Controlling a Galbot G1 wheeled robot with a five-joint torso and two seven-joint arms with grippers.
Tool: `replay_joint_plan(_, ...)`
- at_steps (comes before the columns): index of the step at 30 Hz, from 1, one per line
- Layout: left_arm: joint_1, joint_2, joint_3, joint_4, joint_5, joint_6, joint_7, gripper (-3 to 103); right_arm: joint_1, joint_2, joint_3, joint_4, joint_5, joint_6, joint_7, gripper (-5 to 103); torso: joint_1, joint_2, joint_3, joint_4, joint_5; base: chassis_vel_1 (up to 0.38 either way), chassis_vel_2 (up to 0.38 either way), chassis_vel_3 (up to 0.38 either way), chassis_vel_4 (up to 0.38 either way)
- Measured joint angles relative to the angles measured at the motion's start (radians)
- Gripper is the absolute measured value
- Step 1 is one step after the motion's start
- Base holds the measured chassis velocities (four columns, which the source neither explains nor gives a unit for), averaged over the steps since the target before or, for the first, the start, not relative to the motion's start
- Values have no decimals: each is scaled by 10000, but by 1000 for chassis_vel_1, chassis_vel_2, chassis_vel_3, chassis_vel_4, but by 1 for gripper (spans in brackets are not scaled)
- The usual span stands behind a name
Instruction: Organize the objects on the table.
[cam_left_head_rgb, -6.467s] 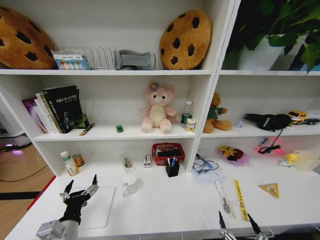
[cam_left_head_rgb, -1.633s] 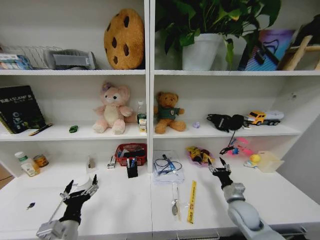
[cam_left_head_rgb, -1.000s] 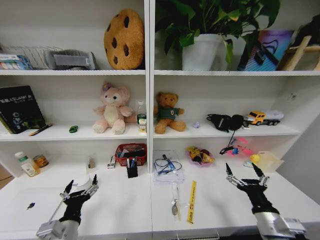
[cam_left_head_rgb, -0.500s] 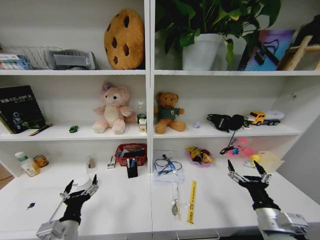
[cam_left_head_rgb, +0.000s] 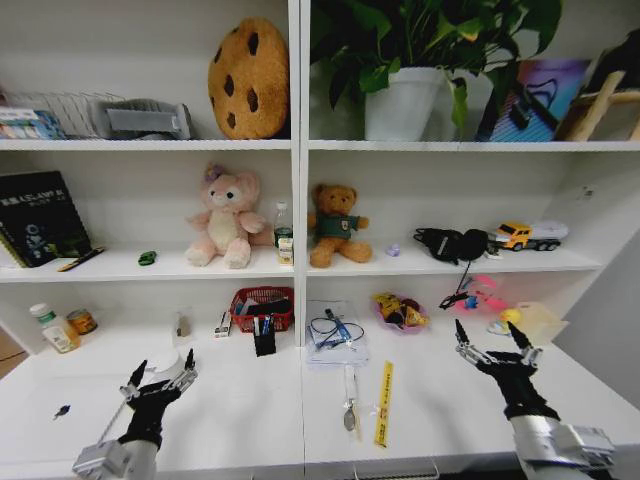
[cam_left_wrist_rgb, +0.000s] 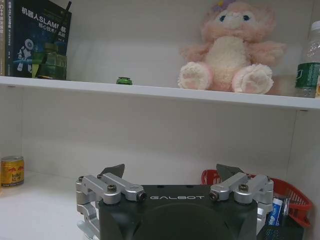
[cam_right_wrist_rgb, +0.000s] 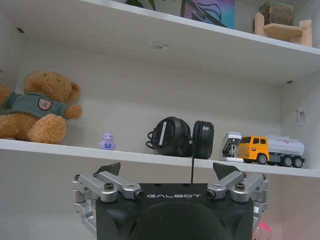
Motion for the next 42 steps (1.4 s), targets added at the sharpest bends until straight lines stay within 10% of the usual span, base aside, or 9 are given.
replay_joint_plan(42,0,0,0,0,0,0,0,100,15,-5,-14,-15,-11,-7,4,100,0,0,-1,0,-2,87,86,-84,-84)
